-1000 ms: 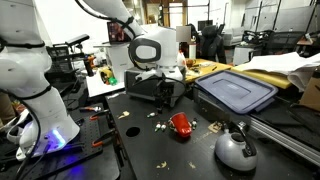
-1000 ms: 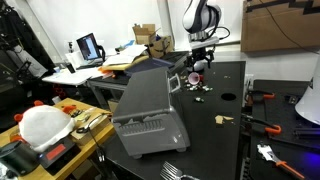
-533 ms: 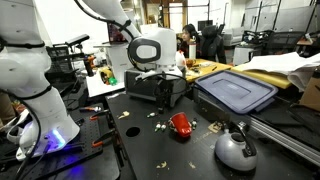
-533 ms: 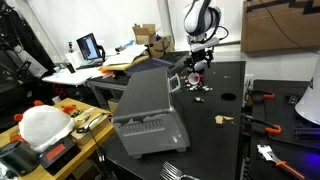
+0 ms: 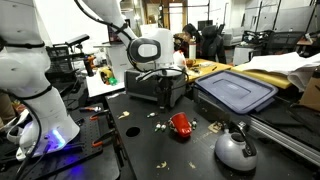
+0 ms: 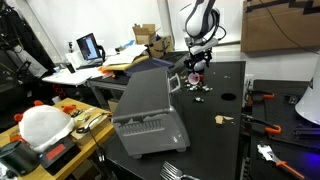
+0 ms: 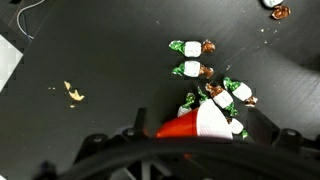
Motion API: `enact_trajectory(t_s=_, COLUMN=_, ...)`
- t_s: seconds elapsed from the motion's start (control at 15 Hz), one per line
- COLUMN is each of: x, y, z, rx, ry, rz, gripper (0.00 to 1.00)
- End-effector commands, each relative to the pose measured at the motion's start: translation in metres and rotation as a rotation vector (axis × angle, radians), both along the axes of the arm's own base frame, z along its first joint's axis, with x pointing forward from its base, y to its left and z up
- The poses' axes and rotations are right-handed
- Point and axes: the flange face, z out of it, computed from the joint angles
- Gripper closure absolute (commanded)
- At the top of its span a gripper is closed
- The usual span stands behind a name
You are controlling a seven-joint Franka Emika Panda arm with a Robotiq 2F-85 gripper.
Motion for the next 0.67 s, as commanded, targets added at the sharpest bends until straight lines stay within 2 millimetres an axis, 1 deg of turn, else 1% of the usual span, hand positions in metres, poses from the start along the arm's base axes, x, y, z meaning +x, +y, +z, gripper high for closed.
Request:
enact_trajectory(t_s=0.0, x=0.000, y=0.007, z=-0.005, rx=-0.051, ry=-0.043, rz=0.006, gripper=0.00)
enact_trajectory(t_s=0.4, x=0.005, y=0.002, z=-0.024, rx=-0.116, ry=-0.053, rz=0.024, gripper=0.00)
enact_trajectory(t_s=0.6, x=0.007, y=-0.002, z=-0.030, rx=-0.144, ry=-0.058, rz=0.030, gripper=0.00)
